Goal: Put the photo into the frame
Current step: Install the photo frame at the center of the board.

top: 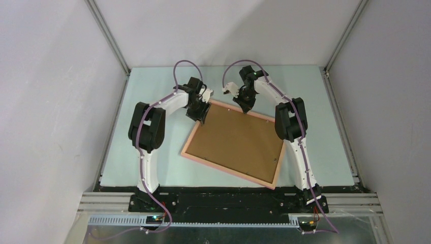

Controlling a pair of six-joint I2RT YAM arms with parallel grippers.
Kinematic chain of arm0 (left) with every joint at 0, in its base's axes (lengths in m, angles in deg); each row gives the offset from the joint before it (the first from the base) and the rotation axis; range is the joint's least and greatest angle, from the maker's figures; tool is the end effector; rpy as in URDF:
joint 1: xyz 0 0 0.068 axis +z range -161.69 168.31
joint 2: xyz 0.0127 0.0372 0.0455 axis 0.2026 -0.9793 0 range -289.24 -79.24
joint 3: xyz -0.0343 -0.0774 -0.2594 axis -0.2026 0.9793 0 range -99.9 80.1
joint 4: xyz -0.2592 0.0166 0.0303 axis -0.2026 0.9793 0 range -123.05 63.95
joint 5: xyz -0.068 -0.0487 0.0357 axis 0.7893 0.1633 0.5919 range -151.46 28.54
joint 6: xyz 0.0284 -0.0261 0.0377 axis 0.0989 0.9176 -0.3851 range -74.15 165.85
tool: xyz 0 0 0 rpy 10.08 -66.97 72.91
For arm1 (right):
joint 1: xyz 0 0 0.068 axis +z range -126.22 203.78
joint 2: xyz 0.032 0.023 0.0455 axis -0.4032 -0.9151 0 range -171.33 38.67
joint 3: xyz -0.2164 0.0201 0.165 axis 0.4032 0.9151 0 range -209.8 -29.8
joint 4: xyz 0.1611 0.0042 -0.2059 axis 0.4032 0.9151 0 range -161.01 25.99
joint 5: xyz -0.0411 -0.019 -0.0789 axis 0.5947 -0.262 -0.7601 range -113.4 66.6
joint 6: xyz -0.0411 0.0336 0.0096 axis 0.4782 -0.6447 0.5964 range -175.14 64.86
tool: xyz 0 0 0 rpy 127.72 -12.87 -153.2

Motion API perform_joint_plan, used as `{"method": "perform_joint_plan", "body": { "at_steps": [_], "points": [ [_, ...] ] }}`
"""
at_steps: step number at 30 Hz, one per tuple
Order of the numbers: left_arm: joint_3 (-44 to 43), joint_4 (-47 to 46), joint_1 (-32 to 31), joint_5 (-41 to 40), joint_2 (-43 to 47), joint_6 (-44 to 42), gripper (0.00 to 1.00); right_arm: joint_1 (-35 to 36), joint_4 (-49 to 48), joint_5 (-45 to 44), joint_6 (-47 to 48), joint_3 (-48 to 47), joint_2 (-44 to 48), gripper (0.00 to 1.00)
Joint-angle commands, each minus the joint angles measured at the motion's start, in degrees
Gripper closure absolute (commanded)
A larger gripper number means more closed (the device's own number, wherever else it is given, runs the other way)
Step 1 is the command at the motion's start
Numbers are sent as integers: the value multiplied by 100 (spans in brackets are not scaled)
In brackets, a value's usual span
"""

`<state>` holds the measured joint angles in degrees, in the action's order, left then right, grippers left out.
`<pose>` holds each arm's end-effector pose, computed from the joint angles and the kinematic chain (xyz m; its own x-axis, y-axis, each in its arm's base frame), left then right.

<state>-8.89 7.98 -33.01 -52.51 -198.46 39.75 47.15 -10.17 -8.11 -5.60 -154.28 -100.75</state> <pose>0.3947 -0.1601 0.1690 -0.8341 0.4383 -0.3350 0.4972 0.8603 -0.1123 0.4547 0.2067 0.1750 -0.2410 -0.9037 -0.3539 -0.9639 0.2654 -0.0212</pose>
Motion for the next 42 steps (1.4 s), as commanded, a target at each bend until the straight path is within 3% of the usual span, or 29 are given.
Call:
{"method": "perform_joint_plan", "body": {
  "at_steps": [1,11,27,42],
  "points": [
    [162,137,-11,-240,216,-213,47,100,-555,230,-120,187,-99,100],
    [146,135,-6,-203,208,-204,44,113,-547,194,-120,208,-95,100],
    [360,186,-7,-106,334,-476,55,111,-573,133,-111,234,-111,100],
    [-38,185,-8,-79,84,-420,64,122,-616,154,-135,346,-95,100]
  ]
}}
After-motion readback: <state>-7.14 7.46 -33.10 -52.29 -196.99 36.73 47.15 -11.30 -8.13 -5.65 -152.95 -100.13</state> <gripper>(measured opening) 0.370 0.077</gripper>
